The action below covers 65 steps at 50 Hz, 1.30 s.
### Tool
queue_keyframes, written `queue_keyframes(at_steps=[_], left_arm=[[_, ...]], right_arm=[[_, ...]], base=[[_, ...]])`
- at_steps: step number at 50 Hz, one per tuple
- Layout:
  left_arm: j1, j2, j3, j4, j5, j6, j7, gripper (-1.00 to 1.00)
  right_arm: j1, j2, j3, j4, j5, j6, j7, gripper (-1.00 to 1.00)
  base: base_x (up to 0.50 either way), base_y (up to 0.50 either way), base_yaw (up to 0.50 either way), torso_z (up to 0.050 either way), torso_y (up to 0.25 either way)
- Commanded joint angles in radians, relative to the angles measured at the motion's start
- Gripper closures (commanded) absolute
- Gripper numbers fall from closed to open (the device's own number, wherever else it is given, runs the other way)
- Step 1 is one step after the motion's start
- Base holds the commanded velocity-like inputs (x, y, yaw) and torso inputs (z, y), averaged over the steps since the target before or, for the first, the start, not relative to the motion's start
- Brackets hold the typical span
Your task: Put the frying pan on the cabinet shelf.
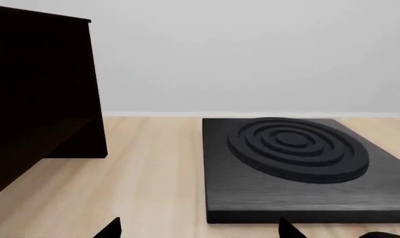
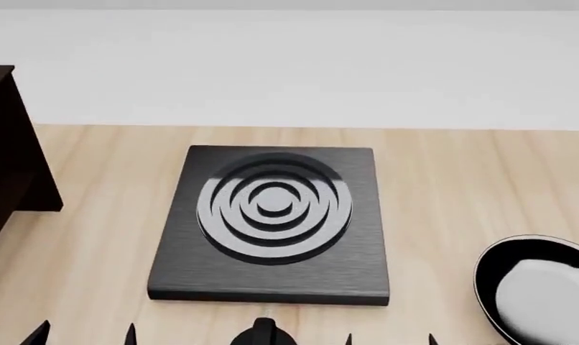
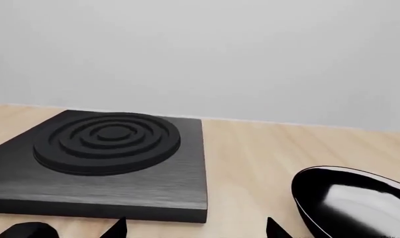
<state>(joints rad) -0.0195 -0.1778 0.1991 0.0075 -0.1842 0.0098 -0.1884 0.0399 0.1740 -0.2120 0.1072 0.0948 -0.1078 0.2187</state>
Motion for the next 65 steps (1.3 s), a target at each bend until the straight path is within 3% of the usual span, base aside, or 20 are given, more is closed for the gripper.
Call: queue_keyframes(at_steps=[1, 18, 23, 29, 35, 46, 51, 65], left_arm=[[-0.004, -0.004, 0.005, -0.002, -0.008, 0.002, -0.005, -1.0], [-0.006, -0.009, 0.028, -0.01, -0.009, 0.0, -0.005, -1.0], [0.008, -0.011, -0.011, 0.021, -0.082, -0.024, -0.007, -1.0], [0.018, -0.04, -0.01, 0.185, -0.112, -0.158, -0.049, -1.0], [-0.011, -0.093, 0.031, 0.359, -0.109, -0.389, -0.095, -1.0], [-0.101, -0.143, -0.008, 0.588, -0.196, -0.692, -0.154, -1.0], [-0.173, -0.126, -0.049, 0.597, -0.245, -0.829, -0.203, -1.0], [-0.422, -0.111, -0.026, 0.451, -0.281, -1.003, -0.204, -1.0]], right_arm=[[-0.017, 0.007, -0.004, -0.076, 0.015, 0.058, 0.014, -1.0], [0.001, 0.009, -0.005, -0.025, 0.042, 0.017, 0.004, -1.0], [0.016, 0.007, 0.001, -0.018, 0.05, 0.011, 0.011, -1.0], [0.013, 0.042, 0.04, -0.224, 0.114, 0.22, 0.052, -1.0], [0.022, 0.103, 0.013, -0.49, 0.084, 0.528, 0.116, -1.0], [0.059, 0.145, 0.152, -0.777, 0.228, 0.915, 0.174, -1.0], [0.102, 0.144, 0.25, -0.861, 0.311, 1.072, 0.201, -1.0], [0.125, 0.146, 0.381, -0.771, 0.356, 1.192, 0.235, -1.0]], base=[[0.0, 0.0, 0.0, 0.0, 0.0], [0.0, 0.0, 0.0, 0.0, 0.0], [0.0, 0.0, 0.0, 0.0, 0.0], [0.0, 0.0, 0.0, 0.0, 0.0], [0.0, 0.0, 0.0, 0.0, 0.003], [0.0, 0.0, 0.0, 0.0, 0.0], [0.0, 0.0, 0.0, 0.0, 0.0], [0.0, 0.0, 0.0, 0.0, 0.0]])
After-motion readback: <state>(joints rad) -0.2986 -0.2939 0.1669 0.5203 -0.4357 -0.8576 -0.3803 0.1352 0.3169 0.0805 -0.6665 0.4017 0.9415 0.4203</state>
